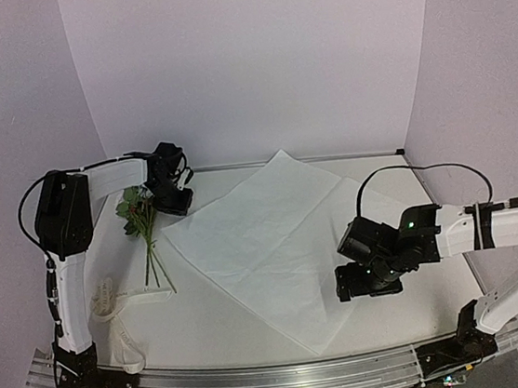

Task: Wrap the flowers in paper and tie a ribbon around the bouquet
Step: Unfold the folded wrapping paper at the center of the board, then move the flattened wrapping paper to the center of the board, then pick up the fake flower from the corner of the board.

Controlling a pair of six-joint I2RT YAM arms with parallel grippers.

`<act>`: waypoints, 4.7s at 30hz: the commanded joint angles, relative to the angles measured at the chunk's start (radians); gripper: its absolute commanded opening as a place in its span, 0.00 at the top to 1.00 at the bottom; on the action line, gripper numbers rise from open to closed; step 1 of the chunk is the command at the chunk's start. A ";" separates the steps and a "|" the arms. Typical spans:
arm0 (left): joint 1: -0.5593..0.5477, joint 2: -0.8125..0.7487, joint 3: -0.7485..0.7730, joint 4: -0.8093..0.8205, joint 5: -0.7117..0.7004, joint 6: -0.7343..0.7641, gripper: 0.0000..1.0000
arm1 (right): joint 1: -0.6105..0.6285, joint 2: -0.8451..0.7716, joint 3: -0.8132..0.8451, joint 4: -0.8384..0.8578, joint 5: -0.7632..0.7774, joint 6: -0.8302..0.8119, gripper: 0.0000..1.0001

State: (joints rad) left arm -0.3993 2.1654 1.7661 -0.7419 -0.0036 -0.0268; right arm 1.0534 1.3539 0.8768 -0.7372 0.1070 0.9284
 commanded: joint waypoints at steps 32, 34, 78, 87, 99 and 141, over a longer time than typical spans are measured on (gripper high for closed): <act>-0.401 -0.099 -0.428 0.601 0.312 -0.609 0.43 | -0.569 0.359 0.135 0.498 -0.259 -0.185 0.39; -0.401 -0.114 -0.468 0.613 0.309 -0.609 0.43 | -0.569 0.376 0.136 0.498 -0.262 -0.181 0.41; -0.008 -0.612 -0.664 0.267 -0.190 -0.559 0.29 | -0.426 0.126 0.098 0.322 -0.293 -0.147 0.22; 0.162 -0.448 -0.631 0.323 -0.116 -0.450 0.28 | -0.426 0.041 0.055 0.316 -0.301 -0.186 0.22; 0.179 -0.210 -0.494 0.364 -0.144 -0.410 0.40 | -0.426 0.018 0.021 0.312 -0.313 -0.183 0.23; -0.279 -0.098 0.192 0.181 0.001 -0.594 1.00 | -0.426 -0.117 -0.008 0.120 -0.155 -0.229 0.24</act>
State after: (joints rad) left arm -0.6305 1.9577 1.8220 -0.5826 -0.0197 -0.5379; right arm 0.6271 1.2882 0.8945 -0.5684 -0.1155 0.7132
